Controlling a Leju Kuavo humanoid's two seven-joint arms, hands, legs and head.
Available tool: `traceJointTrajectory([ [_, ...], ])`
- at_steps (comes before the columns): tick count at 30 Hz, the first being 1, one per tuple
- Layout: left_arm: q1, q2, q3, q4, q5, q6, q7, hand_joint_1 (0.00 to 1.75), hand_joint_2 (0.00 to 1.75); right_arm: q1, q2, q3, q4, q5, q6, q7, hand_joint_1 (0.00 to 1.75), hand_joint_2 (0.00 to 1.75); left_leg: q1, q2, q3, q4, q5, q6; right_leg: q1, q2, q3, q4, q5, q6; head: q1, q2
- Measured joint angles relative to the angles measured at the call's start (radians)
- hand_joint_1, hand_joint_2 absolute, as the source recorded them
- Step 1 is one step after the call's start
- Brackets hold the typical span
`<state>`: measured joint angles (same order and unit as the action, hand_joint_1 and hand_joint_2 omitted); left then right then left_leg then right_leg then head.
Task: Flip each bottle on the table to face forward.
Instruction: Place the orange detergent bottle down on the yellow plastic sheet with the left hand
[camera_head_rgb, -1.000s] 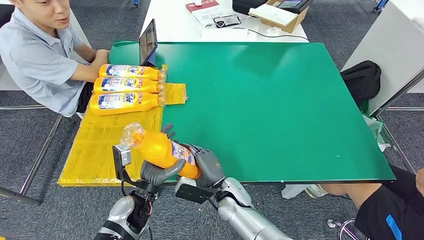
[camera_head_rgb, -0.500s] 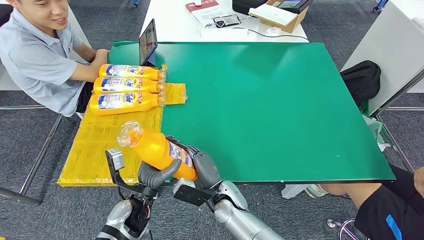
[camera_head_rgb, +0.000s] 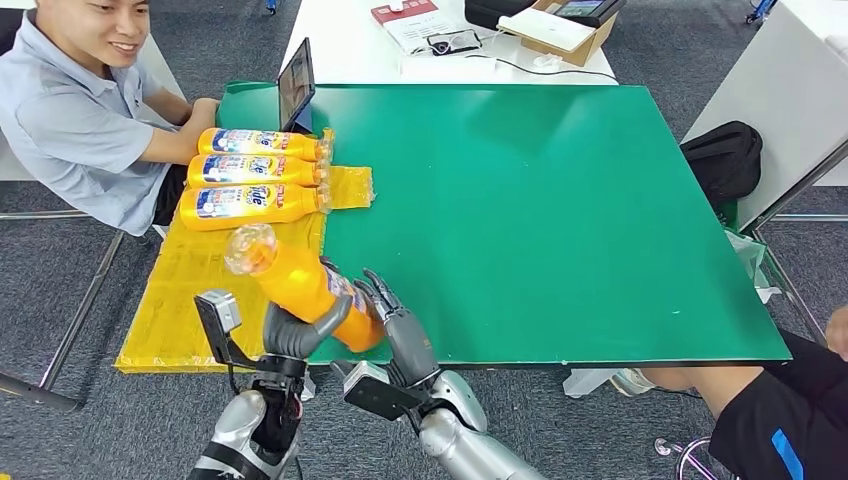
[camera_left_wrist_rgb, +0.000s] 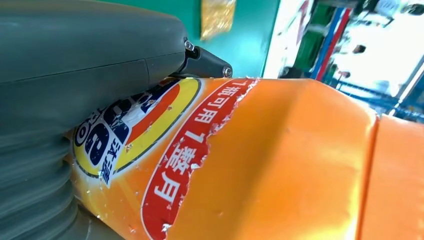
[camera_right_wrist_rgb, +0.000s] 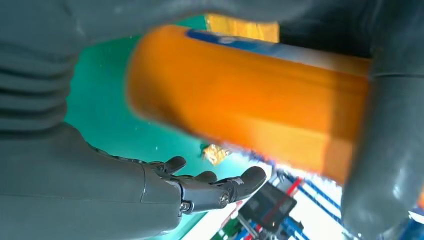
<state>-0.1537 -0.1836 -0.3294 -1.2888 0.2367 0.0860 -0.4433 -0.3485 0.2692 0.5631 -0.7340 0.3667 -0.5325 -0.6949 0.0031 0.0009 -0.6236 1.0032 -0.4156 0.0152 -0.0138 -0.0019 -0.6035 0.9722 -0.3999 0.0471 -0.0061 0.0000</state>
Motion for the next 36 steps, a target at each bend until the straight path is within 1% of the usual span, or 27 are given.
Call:
traceJointTrajectory([
  [5, -0.017, 0.002, 0.012, 0.003, -0.026, 0.03, -0.006, 1.75, 1.75, 0.015, -0.001, 0.0, -0.023, -0.005, -0.016, -0.003, 0.0, 0.0, 0.0, 0.0, 0.0, 0.0, 0.0, 0.0, 0.0, 0.0, 0.0, 0.0, 0.0, 0.0, 0.0, 0.0],
  [6, -0.02, 0.002, 0.013, 0.005, -0.044, 0.049, -0.006, 1.75, 1.75, 0.019, -0.002, 0.0, -0.031, -0.009, -0.028, -0.003, 0.0, 0.0, 0.0, 0.0, 0.0, 0.0, 0.0, 0.0, 0.0, 0.0, 0.0, 0.0, 0.0, 0.0, 0.0, 0.0],
  [8, -0.032, 0.008, 0.015, 0.016, -0.121, 0.121, -0.01, 1.75, 1.75, 0.031, -0.007, 0.0, -0.059, -0.027, -0.073, -0.004, 0.0, 0.0, 0.0, 0.0, 0.0, 0.0, 0.0, 0.0, 0.0, 0.0, 0.0, 0.0, 0.0, 0.0, 0.0, 0.0],
  [11, -0.075, 0.028, 0.032, 0.063, -0.33, 0.29, -0.024, 1.75, 1.75, 0.055, -0.023, -0.002, -0.13, -0.033, -0.144, -0.004, 0.0, 0.0, 0.0, 0.0, 0.0, 0.0, 0.0, 0.0, 0.0, 0.0, 0.0, 0.0, 0.0, 0.0, 0.0, 0.0],
  [14, -0.15, 0.058, 0.051, 0.153, -0.627, 0.466, -0.014, 1.75, 1.75, 0.078, -0.034, -0.023, -0.206, -0.005, -0.161, -0.004, 0.0, 0.0, 0.0, 0.0, 0.0, 0.0, 0.001, 0.0, 0.0, 0.0, 0.0, 0.0, 0.0, 0.0, 0.0, 0.0],
  [16, -0.214, 0.079, 0.056, 0.238, -0.845, 0.542, 0.023, 1.75, 1.75, 0.085, -0.039, -0.038, -0.243, -0.009, -0.161, -0.004, 0.0, 0.0, 0.0, -0.001, 0.0, 0.0, 0.001, 0.0, 0.0, -0.001, 0.0, 0.001, 0.0, 0.0, 0.0, 0.0],
  [18, -0.276, 0.096, 0.056, 0.327, -1.006, 0.576, 0.064, 1.75, 1.75, 0.086, -0.044, -0.047, -0.265, -0.026, -0.159, -0.004, 0.0, 0.0, 0.0, -0.001, 0.0, 0.0, 0.001, 0.0, 0.0, 0.0, 0.0, 0.001, 0.001, 0.0, 0.0, 0.0],
  [21, -0.358, 0.112, 0.055, 0.458, -1.111, 0.57, 0.11, 1.75, 1.75, 0.087, -0.05, -0.053, -0.28, -0.05, -0.14, -0.004, 0.0, 0.0, 0.0, 0.0, 0.0, 0.0, 0.002, 0.0, 0.0, 0.0, 0.0, 0.001, 0.001, 0.0, 0.0, 0.0],
  [25, -0.45, 0.123, 0.062, 0.61, -1.121, 0.528, 0.138, 1.75, 1.75, 0.092, -0.052, -0.053, -0.282, -0.068, -0.116, -0.004, 0.0, 0.0, 0.0, 0.0, 0.0, 0.0, 0.002, 0.0, 0.0, 0.0, 0.0, 0.001, 0.001, 0.0, 0.0, 0.0],
  [27, -0.486, 0.127, 0.064, 0.667, -1.146, 0.523, 0.162, 1.75, 1.75, 0.095, -0.053, -0.053, -0.282, -0.074, -0.111, -0.004, 0.0, 0.0, 0.0, 0.0, 0.0, 0.0, 0.002, 0.0, 0.0, 0.0, 0.0, 0.001, 0.001, 0.0, 0.0, 0.0],
  [31, -0.542, 0.135, 0.053, 0.761, -1.265, 0.507, 0.258, 1.75, 1.75, 0.097, -0.056, -0.053, -0.282, -0.081, -0.096, -0.004, 0.0, 0.0, 0.0, 0.0, -0.001, 0.0, 0.001, 0.0, 0.0, 0.0, -0.001, 0.001, 0.001, 0.0, 0.0, 0.0],
  [34, -0.575, 0.146, 0.023, 0.827, -1.36, 0.432, 0.327, 1.74, 1.75, 0.097, -0.059, -0.053, -0.282, -0.093, -0.084, -0.004, 0.0, 0.0, 0.0, 0.0, -0.001, 0.0, 0.001, 0.0, 0.0, 0.0, -0.001, 0.001, 0.001, 0.0, 0.0, 0.0],
  [35, -0.584, 0.15, 0.012, 0.847, -1.385, 0.397, 0.345, 1.7, 1.75, 0.097, -0.06, -0.053, -0.282, -0.097, -0.08, -0.004, 0.0, 0.0, 0.0, 0.0, -0.001, 0.0, 0.001, 0.0, 0.0, 0.0, -0.001, 0.001, 0.001, 0.0, 0.0, 0.0],
  [36, -0.589, 0.153, 0.001, 0.864, -1.403, 0.365, 0.358, 1.62, 1.75, 0.097, -0.061, -0.053, -0.282, -0.102, -0.075, -0.004, 0.0, 0.0, 0.0, 0.0, -0.001, 0.0, 0.001, 0.0, 0.0, 0.0, -0.001, 0.001, 0.001, 0.0, 0.0, 0.0],
])
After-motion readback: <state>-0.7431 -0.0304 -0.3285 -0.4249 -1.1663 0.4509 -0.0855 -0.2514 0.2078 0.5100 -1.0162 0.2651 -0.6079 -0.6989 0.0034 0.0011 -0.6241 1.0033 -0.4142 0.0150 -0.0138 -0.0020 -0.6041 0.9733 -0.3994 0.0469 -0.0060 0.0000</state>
